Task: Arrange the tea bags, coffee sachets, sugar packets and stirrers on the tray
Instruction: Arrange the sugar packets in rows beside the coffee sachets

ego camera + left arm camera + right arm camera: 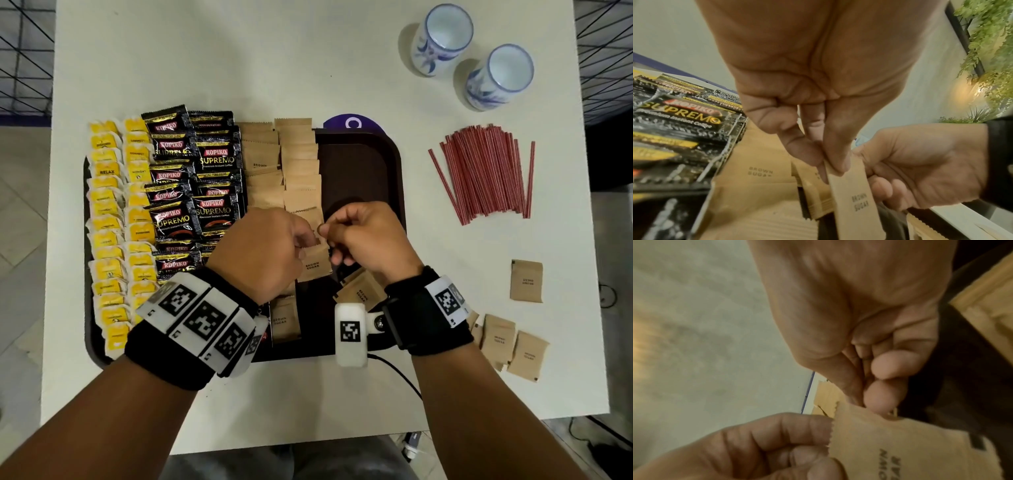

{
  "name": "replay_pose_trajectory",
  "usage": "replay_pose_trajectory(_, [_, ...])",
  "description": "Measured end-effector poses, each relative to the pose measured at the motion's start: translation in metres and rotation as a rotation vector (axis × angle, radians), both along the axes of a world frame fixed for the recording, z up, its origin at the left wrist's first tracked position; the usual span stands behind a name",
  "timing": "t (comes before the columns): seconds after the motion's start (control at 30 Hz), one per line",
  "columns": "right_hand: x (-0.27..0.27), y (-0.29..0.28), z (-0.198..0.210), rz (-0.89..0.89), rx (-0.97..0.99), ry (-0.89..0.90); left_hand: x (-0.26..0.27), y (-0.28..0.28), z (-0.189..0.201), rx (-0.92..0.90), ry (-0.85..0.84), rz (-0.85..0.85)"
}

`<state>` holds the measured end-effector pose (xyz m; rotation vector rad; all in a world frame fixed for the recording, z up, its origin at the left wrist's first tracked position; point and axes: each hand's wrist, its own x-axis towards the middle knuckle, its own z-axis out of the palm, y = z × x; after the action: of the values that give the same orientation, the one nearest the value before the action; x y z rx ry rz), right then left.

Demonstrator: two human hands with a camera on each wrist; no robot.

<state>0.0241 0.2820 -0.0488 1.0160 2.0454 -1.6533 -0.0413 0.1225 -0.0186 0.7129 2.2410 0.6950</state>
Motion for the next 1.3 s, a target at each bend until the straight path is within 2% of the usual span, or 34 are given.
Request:
replay_pose_trajectory(0.13, [0.000,0.002,0.004,-0.070,0.004,0.033,0.003,0.009,-0.002,0.013,0.067,0.055])
replay_pose_trajectory(0.23, [0.018,0.009,0.012,-0.078,0.214,0.048,0.003,0.013,-0.005,0.029,0.129,0.078])
replay_pose_trajectory(0.37, [0.065,0.016,0.026,0.076,0.494,-0.068,0.002,0.017,-0.009,0.025,0.191,0.108])
replay_pose_trajectory(0.53, [0.103,-0.001,0.019,0.278,0.669,-0.100,-0.003,0.016,-0.013,0.009,0.225,0.100])
replay_pose_trajectory(0.63, [0.111,-0.009,0.007,0.313,0.742,-0.075,-0.001,0.021,-0.016,-0.014,0.267,0.085])
replay_pose_trajectory(0.93, [0.116,-0.012,0.000,0.244,0.727,-0.009,0.007,0.027,-0.020,-0.037,0.355,0.069])
replay_pose_trajectory(1.07, [0.115,-0.007,0.003,0.269,0.722,-0.036,0.017,0.025,-0.012,0.073,0.293,0.017])
replay_pose_trajectory(1.17, [0.114,-0.005,0.007,0.288,0.705,-0.020,0.031,0.022,-0.009,0.117,0.177,-0.009])
replay_pose_trajectory(1.23, [0.114,0.000,0.014,0.208,0.603,0.005,0.040,0.020,-0.009,0.154,0.102,-0.010])
replay_pose_trajectory(1.3, [0.110,0.008,0.023,0.025,0.379,0.020,0.045,0.020,-0.008,0.180,0.004,-0.007])
